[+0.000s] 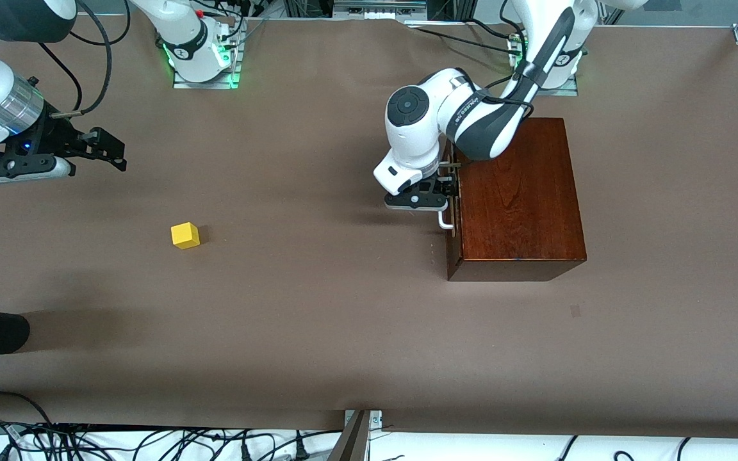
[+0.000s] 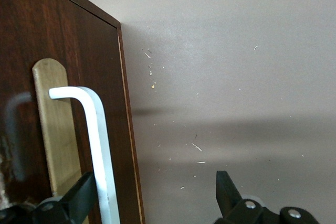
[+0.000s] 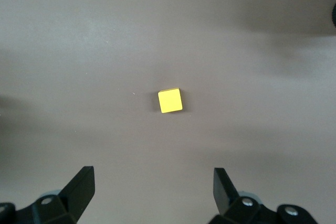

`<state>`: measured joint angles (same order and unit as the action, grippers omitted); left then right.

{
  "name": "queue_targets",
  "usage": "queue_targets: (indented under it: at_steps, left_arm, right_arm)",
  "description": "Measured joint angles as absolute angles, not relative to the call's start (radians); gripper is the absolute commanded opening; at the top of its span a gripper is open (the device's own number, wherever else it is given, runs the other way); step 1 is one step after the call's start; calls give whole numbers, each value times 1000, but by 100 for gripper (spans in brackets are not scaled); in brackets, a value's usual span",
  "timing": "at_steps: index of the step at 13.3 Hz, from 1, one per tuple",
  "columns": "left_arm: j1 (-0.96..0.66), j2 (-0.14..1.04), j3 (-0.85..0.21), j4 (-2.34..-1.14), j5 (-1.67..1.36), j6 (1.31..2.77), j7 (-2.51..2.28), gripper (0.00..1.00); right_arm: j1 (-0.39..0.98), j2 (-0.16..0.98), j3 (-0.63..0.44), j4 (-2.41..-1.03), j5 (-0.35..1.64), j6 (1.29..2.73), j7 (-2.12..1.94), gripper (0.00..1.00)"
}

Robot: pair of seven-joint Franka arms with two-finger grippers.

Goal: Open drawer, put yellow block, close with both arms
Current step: 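Reach the left gripper to the white drawer handle and grasp it, then pull the drawer open by its handle with the left gripper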

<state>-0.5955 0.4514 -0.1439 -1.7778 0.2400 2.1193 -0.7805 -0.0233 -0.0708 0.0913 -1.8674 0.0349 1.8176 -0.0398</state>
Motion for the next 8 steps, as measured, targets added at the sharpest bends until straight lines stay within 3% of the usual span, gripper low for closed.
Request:
queue_targets:
  at_steps: [8]
  left_arm:
    - [-596,475,-142,-1779,244,2157,-815,100]
  right_arm:
    - [-23,-71,91,-1869,35,1819,-40,100]
